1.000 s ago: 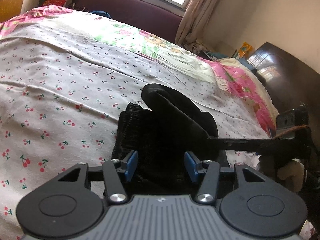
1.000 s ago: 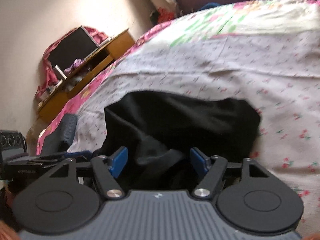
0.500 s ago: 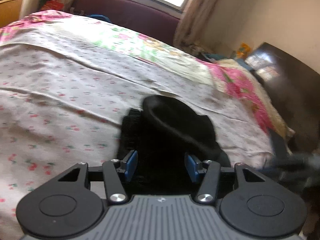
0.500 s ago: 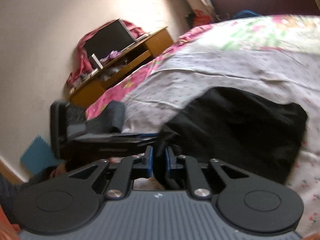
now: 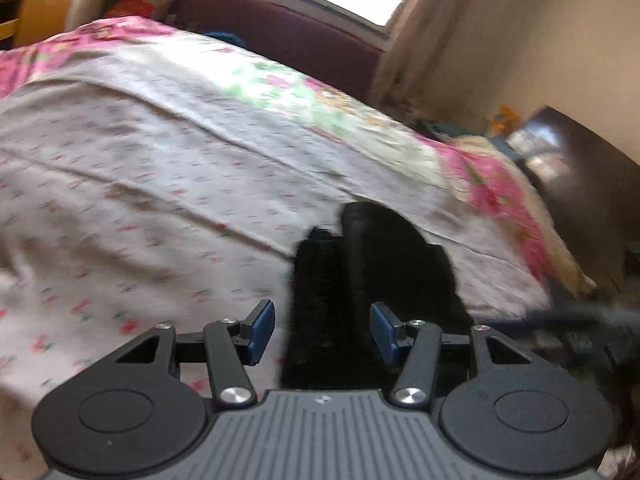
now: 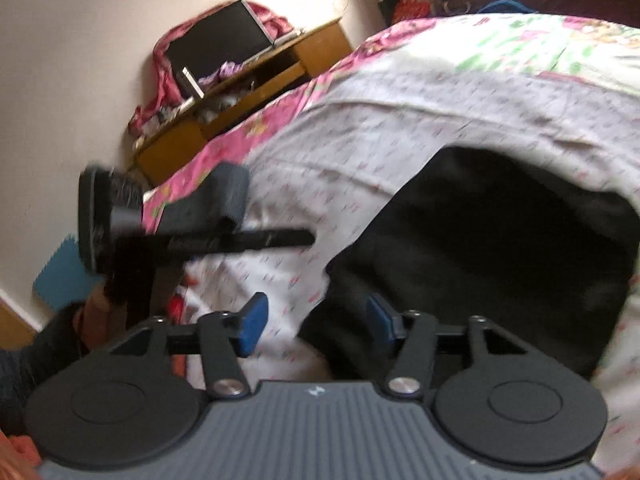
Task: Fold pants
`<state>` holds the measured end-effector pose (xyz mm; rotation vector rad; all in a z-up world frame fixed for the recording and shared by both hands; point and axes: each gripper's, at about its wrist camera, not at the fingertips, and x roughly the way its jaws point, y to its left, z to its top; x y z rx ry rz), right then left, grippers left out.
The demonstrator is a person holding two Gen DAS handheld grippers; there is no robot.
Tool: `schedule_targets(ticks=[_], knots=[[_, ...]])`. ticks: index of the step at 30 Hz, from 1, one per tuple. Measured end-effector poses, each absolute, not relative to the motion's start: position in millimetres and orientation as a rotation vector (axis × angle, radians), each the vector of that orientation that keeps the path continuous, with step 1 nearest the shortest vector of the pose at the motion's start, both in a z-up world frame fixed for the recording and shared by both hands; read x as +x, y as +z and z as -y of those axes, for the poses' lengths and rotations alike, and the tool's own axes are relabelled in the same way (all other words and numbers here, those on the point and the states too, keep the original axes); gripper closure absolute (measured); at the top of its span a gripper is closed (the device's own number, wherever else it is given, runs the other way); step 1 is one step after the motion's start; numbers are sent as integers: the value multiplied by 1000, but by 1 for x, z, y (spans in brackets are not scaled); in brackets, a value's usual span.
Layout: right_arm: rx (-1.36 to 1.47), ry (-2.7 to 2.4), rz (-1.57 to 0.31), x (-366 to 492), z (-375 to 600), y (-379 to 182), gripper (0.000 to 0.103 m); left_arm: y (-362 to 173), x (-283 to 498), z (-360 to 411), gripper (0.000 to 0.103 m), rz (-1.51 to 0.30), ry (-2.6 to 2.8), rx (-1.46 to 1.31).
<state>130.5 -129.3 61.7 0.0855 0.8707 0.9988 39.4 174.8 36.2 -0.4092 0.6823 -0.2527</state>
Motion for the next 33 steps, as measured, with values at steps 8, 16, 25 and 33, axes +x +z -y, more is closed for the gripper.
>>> schedule_targets(ticks=[8, 16, 25, 33], knots=[[-74, 891, -780, 178, 122, 72, 42, 40, 58, -135, 37, -672, -370, -254], [-159, 592, -954, 273, 92, -23, 55, 1, 104, -111, 36, -760, -329, -120], [60, 513, -869, 227, 176, 22, 51, 17, 97, -130, 23, -734, -215, -96], [258, 497, -980, 149, 219, 1, 40, 5, 97, -110, 17, -808, -216, 40]])
